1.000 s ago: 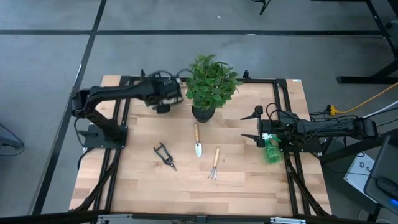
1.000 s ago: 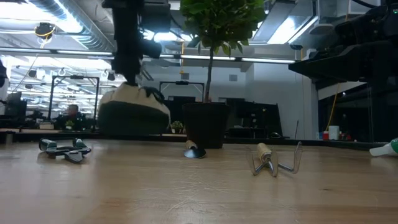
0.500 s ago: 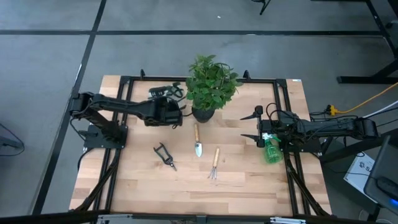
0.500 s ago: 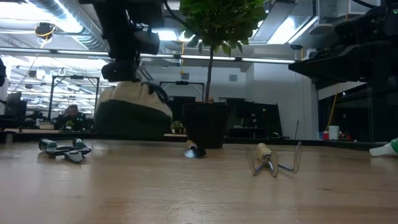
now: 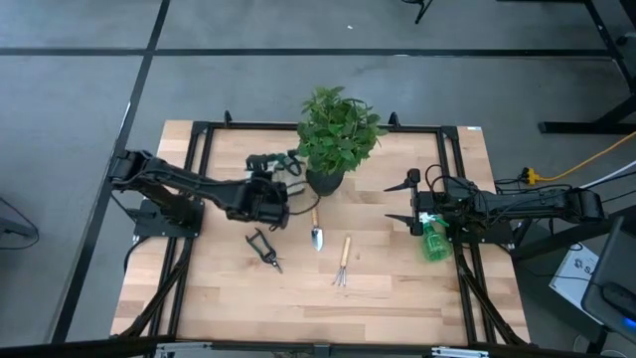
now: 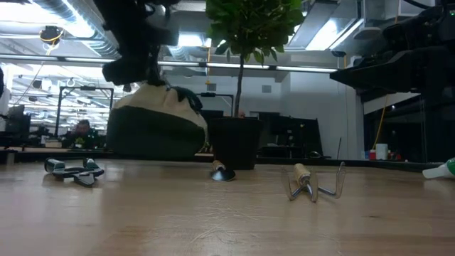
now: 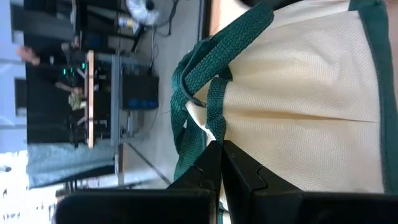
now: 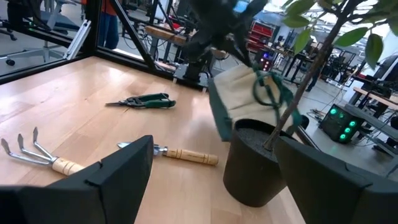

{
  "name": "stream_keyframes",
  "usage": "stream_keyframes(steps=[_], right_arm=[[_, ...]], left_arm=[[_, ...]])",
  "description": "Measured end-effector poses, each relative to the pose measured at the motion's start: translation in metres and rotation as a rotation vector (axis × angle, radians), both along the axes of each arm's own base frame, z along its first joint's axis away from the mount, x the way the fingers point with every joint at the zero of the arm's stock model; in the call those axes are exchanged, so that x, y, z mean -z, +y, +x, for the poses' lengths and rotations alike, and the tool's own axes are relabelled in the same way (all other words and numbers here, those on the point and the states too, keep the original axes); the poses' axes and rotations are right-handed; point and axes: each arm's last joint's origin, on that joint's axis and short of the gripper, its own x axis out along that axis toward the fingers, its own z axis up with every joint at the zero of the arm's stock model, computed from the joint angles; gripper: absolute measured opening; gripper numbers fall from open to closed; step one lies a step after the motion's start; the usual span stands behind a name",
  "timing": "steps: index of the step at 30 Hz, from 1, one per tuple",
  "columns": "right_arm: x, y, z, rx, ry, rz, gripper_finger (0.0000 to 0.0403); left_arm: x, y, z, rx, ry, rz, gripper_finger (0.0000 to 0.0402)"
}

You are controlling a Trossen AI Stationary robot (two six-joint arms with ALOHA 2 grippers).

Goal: Pick & Place Garden tools in Gardening bag
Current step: Move the white bag to the center of the table

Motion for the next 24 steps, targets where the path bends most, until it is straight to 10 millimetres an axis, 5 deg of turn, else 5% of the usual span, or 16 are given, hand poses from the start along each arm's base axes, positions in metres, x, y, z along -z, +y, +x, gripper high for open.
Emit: stream_keyframes(steps=[12, 24], right_arm=[[-0.023, 0.010, 0.009, -0.180, -0.013, 0.163, 0.0341], [-0.063, 0.058, 0.083, -0.402, 0.110, -0.031, 0.0341]], left_arm=[[-0.002, -0.052, 0.000, 0.149, -0.173, -0.050, 0.0003], [-0.004, -0.062, 0.005, 0.147, -0.298, -0.103, 0.0003]])
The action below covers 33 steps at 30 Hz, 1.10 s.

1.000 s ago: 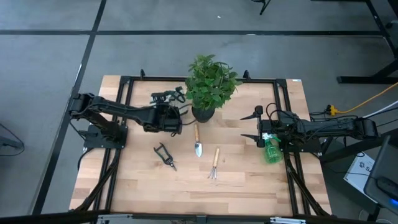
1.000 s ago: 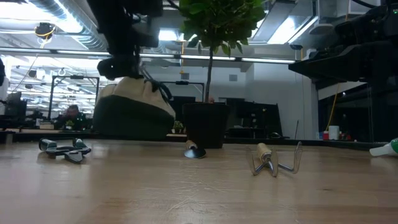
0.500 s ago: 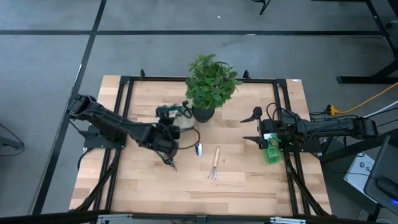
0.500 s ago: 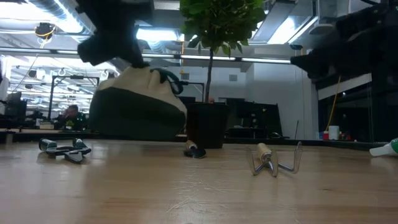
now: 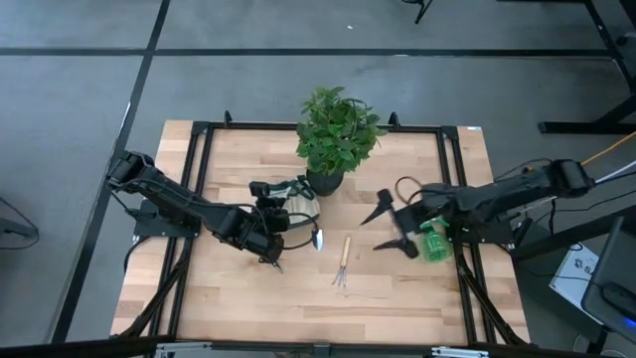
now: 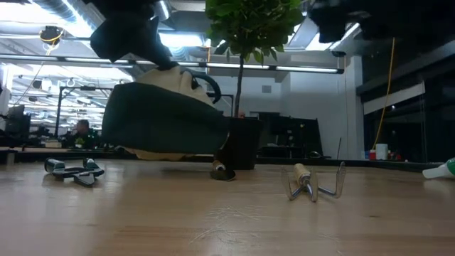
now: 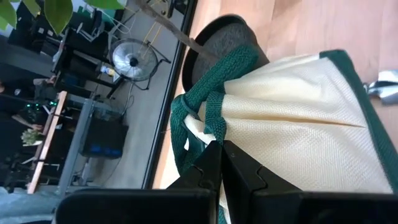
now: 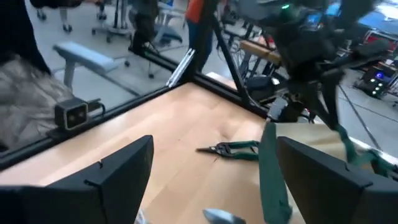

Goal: Pick & Place Garden tools in Gardening bag
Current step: Move the white bag to the center of the table

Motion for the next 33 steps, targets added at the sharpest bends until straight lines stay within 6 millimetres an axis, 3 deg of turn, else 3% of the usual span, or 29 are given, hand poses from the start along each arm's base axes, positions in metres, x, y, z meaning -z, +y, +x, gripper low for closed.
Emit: stream_keyframes(steps=[7, 20, 25, 33], right_arm=[[0.014, 0.021, 0.057, 0.096, 0.094, -0.124, 0.0341], [0.057, 0.041, 0.142, 0.101, 0.232, -0.136, 0.0341], [0.064, 0.035, 0.157, 0.238, 0.232, -0.188, 0.0341], [0.065, 0.026, 0.160, 0.370, 0.247, -0.157, 0.0341]], left_arm=[[0.000, 0.000, 0.001, 0.000, -0.008, -0.004, 0.0003], [0.000, -0.002, 0.002, 0.040, 0.025, -0.028, 0.0003], [0.001, -0.002, 0.003, 0.060, 0.039, -0.058, 0.0003], [-0.001, -0.008, 0.007, 0.105, 0.008, -0.083, 0.0003]])
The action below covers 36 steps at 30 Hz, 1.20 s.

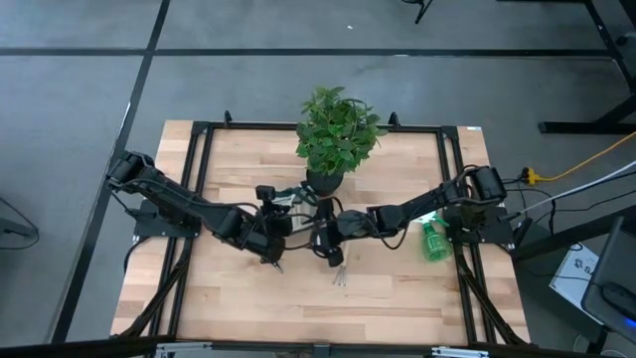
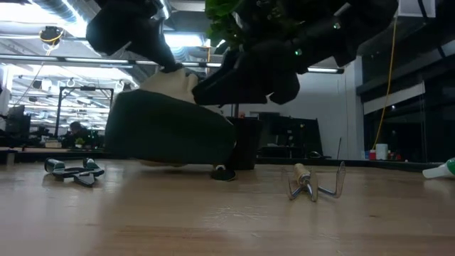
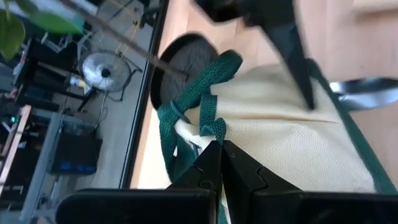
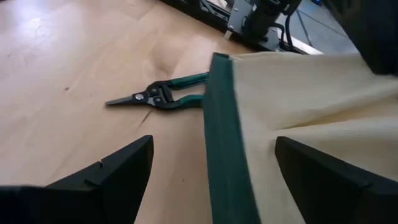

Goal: Pick & Place Garden tools in Gardening bag
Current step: Move the white bag to the center of the table

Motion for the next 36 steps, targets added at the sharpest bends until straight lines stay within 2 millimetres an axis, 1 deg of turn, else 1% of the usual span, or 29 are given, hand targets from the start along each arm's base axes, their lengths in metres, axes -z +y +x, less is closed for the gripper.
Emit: stream_keyframes(steps=[6, 9, 11, 19, 28, 32, 36], right_arm=[[0.008, 0.000, 0.003, -0.010, -0.003, 0.018, 0.0341], [0.016, 0.000, 0.006, -0.024, -0.001, 0.026, 0.0341], [0.022, -0.003, 0.007, -0.013, 0.013, 0.022, 0.0341], [0.033, -0.015, 0.010, 0.056, 0.038, 0.059, 0.0341], [0.038, -0.016, 0.011, 0.065, 0.045, 0.066, 0.0341], [0.038, -0.016, 0.011, 0.045, 0.048, 0.085, 0.0340], [0.038, -0.016, 0.011, 0.039, 0.050, 0.090, 0.0341]], left_arm=[[-0.004, -0.004, 0.004, 0.020, -0.043, 0.056, 0.0003], [-0.005, -0.005, 0.006, 0.031, -0.052, 0.055, 0.0003], [-0.005, -0.006, 0.006, 0.052, -0.047, 0.020, 0.0003], [-0.001, -0.014, 0.006, 0.104, -0.043, -0.193, 0.0003], [0.001, -0.020, 0.004, 0.119, -0.040, -0.379, 0.0003], [0.003, -0.020, 0.005, 0.107, -0.040, -0.407, 0.0003], [0.014, -0.022, 0.012, 0.097, -0.017, -0.399, 0.0003]])
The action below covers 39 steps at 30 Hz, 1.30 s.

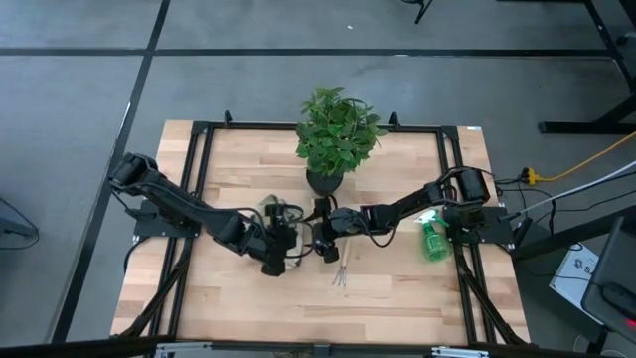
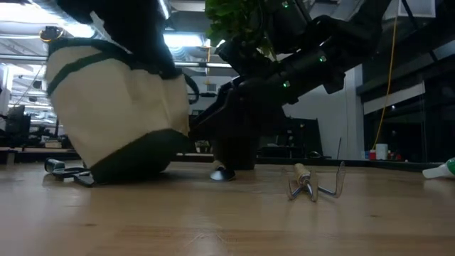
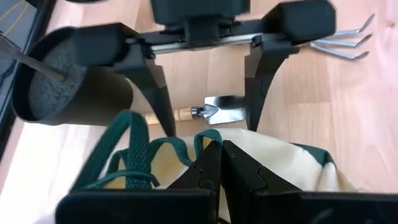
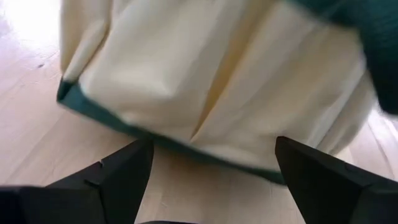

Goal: Pick & Place Garden tools in Gardening bag
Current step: Move the white bag to the center of the table

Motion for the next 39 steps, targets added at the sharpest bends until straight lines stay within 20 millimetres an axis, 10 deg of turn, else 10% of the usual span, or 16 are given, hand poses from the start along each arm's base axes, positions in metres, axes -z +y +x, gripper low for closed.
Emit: stream_keyframes(steps=[8, 24, 39], right_arm=[[0.002, 0.000, -0.001, 0.016, 0.030, 0.022, 0.0341], [-0.021, -0.007, -0.013, 0.084, 0.118, 0.070, 0.0341], [-0.086, -0.011, -0.071, -0.074, 0.289, 0.146, 0.0341]], left_arm=[[0.012, -0.002, 0.007, 0.003, 0.022, 0.020, 0.0013], [-0.030, 0.001, -0.004, 0.016, -0.166, -0.138, 0.0143], [-0.091, 0.018, -0.069, 0.004, -0.267, -0.295, 0.0137]])
